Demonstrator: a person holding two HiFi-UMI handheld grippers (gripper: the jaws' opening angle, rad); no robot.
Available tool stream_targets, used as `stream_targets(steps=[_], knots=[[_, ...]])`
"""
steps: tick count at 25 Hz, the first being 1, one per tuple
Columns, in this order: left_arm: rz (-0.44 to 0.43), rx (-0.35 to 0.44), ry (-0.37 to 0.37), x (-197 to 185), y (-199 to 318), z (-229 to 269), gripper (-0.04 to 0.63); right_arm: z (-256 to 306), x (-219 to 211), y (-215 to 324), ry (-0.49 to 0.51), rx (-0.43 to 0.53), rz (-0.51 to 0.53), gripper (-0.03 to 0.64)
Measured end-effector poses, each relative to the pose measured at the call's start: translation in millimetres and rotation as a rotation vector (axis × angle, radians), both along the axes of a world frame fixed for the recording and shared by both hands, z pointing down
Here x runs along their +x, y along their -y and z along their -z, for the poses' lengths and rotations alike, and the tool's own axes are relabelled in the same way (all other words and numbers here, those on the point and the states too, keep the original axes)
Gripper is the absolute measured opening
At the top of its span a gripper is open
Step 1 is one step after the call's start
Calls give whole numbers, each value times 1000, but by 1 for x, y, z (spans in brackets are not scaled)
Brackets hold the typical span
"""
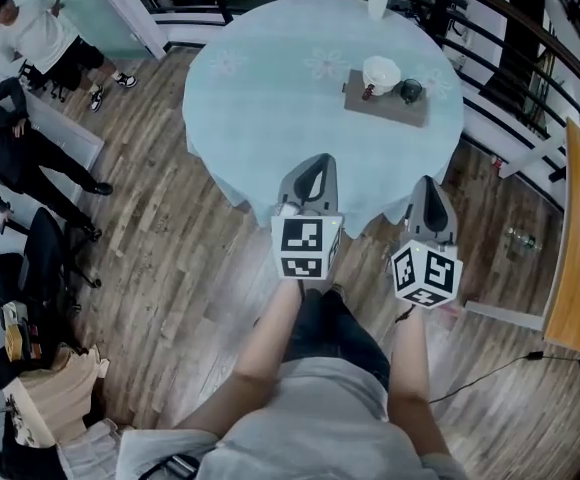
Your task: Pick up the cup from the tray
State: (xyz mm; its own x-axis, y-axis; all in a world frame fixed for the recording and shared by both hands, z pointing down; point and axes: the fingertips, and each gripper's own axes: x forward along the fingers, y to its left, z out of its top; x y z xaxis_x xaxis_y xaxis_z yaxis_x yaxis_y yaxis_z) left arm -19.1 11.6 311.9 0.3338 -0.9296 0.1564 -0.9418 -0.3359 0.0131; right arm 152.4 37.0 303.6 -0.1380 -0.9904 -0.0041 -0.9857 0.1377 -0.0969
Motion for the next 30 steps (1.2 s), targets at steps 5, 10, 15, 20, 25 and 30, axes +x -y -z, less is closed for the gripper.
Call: stream_targets(steps=[5,10,15,20,25,30], knots=[[1,-32,16,2,32,-12,8,-10,1,35,4,-25,8,9],[-11,-43,11,5,78,-19,8,-17,1,73,-2,-40,-3,9],[-51,-54,-4,12,132,-25,8,-28,4,123,-9,-70,-35,9],[-64,-75,-29,9,193,-35,8,-34,0,183,-11,-86,-47,9],[-86,-98,-33,7,234,-41,8,-46,8,221,0,-125,-97,9],[-123,-129,-30,9,260,-56,8,-74,20,244,-30,-191,-166,9]])
